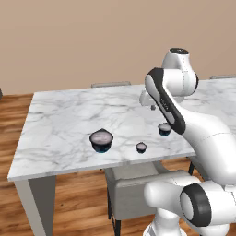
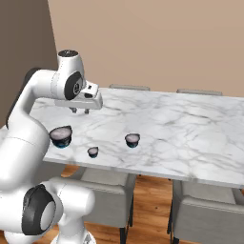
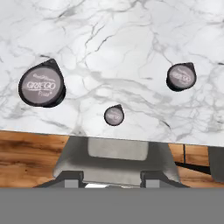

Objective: Stack the yogurt containers by placing the smaller containers on top of the larger containers.

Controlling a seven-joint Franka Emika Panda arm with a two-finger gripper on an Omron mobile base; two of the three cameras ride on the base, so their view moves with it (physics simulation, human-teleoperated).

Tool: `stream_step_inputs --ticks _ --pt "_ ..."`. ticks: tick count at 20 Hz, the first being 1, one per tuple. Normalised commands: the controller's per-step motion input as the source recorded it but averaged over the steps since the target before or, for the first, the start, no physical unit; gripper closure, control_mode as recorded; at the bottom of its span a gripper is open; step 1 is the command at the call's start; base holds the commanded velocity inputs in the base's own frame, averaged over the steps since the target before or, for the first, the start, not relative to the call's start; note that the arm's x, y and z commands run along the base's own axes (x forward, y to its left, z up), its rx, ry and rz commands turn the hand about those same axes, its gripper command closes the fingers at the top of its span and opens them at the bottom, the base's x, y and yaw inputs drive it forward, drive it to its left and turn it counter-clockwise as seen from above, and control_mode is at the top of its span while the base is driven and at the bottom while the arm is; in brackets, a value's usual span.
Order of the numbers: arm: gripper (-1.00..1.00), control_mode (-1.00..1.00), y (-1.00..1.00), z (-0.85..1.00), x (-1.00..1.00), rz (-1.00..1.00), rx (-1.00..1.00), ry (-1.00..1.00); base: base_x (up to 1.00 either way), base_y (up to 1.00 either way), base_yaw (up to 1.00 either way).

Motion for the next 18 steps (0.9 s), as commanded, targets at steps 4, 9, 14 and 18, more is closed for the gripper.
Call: stream_step_inputs --ticks 4,9,14,18 --pt "-1.0 -1.0 -0.06 0.14 0.01 0.01 -0.01 0.0 0.0 0.0 0.0" --pt "-1.0 -1.0 -0.08 0.02 0.0 0.05 -0.14 0.0 0.0 0.0 0.0" --pt "-1.0 -1.0 -0.26 -0.01 0.02 0.09 -0.13 0.0 0.0 0.0 0.0" --pt "-1.0 -1.0 -0.19 -0.16 0.1 0.1 -0.14 0.0 0.0 0.0 0.0"
